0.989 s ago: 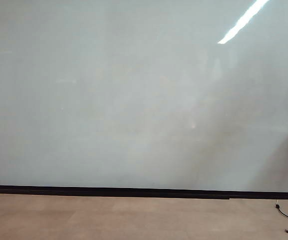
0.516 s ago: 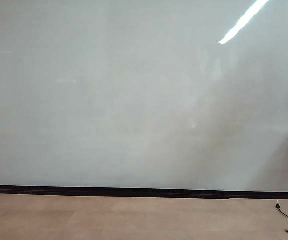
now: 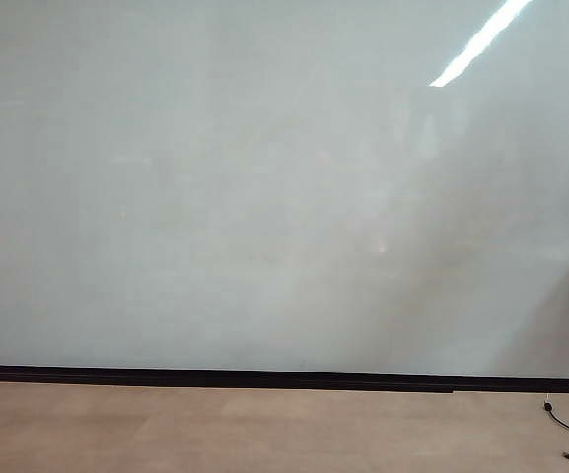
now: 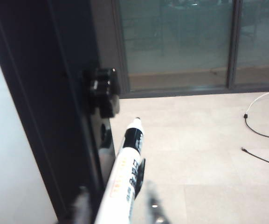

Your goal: Pick up the pen on the shelf to the right of the whiteboard and write the letter Z.

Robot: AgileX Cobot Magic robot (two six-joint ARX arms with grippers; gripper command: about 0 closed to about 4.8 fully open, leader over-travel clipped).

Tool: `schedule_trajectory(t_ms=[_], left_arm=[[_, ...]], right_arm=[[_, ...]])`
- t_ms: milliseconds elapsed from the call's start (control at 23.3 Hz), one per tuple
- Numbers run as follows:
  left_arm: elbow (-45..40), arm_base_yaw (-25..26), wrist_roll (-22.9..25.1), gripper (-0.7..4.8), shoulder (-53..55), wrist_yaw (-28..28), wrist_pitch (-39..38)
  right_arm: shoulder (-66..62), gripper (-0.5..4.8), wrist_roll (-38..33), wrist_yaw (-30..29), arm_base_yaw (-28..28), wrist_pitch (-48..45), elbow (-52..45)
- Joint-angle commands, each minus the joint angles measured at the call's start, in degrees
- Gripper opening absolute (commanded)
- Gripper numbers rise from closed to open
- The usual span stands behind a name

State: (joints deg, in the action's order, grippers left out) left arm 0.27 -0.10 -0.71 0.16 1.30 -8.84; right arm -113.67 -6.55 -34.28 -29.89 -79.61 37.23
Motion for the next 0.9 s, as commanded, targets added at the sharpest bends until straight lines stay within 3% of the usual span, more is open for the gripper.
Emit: schedule_trajectory(t_ms=[43, 387, 645, 731, 903], left_arm=[[0.11, -0.02, 0.26, -0.05, 0.02, 0.00, 0.31], [0.11, -0.02, 0.26, -0.04, 0.02, 0.02, 0.31], [0.11, -0.02, 0.26, -0.04, 0.02, 0.00, 0.31], [0.11, -0.02, 0.26, -0.05, 0.02, 0.00, 0.31], [0.11, -0.02, 0.26, -0.04, 0.02, 0.00, 0.31]], right_arm=[[0.07, -0.19, -0.68, -0.46, -0.11, -1.33, 0.11], [3.32, -0.05, -0.74, 0.96, -0.50, -1.57, 0.11], [5.20, -0.05, -4.07, 8.87, -1.36, -1.55, 0.02], [6.45, -0.05, -4.31, 15.30, -1.40, -1.55, -1.44], [13.35, -0.05, -4.33, 20.15, -0.24, -1.55, -7.13]])
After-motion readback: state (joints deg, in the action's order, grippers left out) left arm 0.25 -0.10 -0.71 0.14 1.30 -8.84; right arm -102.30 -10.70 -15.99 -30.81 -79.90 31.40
